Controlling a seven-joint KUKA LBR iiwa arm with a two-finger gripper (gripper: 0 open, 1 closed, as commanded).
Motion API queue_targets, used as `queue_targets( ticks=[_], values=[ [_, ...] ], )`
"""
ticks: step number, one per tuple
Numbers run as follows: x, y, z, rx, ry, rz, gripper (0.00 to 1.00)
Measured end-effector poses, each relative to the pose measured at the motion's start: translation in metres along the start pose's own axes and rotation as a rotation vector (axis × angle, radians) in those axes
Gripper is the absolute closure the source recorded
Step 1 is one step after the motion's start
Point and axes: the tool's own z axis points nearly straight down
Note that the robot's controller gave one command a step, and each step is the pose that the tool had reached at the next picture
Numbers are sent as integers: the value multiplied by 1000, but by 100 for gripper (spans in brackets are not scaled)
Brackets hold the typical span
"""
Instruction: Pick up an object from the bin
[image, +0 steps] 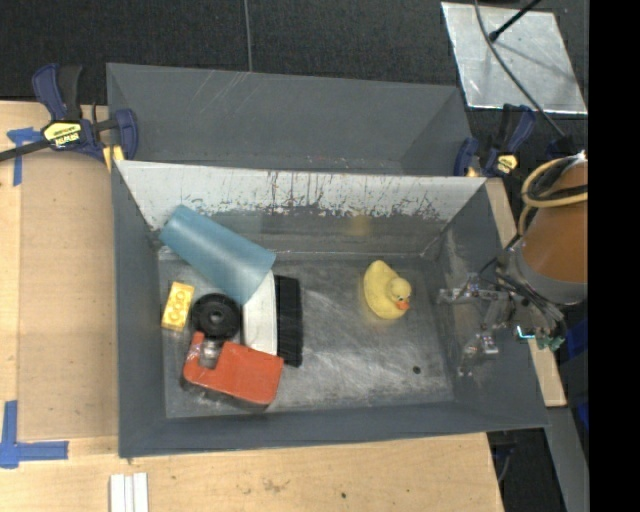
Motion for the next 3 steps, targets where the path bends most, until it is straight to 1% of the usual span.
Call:
queue_targets(
  ticks=[1, 2, 3],
  values=[
    [-2, 0, -4, 2, -8, -3, 0],
    [-18, 1, 24, 4, -13, -83, 0],
    [-28, 4, 58, 3, -13, 23, 100]
  ],
)
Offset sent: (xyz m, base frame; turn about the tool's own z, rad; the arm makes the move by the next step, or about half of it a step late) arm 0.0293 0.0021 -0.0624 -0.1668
